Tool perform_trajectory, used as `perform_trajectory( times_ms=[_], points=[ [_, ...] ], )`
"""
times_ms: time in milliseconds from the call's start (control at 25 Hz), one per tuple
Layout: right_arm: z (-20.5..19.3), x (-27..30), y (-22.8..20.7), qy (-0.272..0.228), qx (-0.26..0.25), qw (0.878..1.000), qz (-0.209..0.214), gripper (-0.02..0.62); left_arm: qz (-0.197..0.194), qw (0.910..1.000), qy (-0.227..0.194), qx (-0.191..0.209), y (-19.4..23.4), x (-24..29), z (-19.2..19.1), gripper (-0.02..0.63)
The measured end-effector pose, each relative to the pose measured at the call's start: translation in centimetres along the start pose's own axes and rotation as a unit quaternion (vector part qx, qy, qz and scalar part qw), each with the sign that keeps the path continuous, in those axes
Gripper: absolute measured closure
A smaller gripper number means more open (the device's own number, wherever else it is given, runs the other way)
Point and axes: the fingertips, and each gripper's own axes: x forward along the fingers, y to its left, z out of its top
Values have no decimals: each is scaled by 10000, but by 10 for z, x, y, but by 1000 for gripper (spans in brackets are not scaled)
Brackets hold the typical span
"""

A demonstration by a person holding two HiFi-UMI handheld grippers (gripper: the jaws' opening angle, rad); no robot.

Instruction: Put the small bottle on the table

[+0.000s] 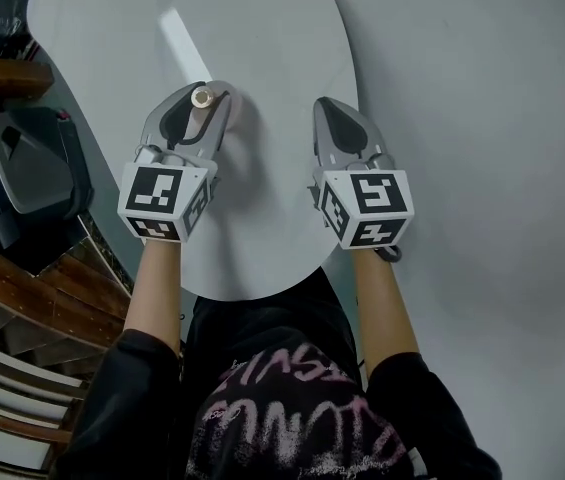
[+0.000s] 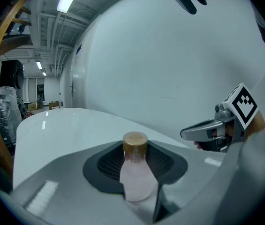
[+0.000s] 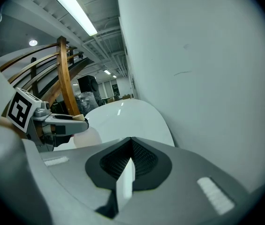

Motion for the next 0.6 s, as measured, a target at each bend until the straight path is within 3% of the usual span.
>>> perform_trajectory(
  times_ms=[600],
  points=[
    [-17, 19, -20, 88, 138, 9999, -30, 588, -84, 10000, -32, 38, 2, 35, -9, 463]
  ],
)
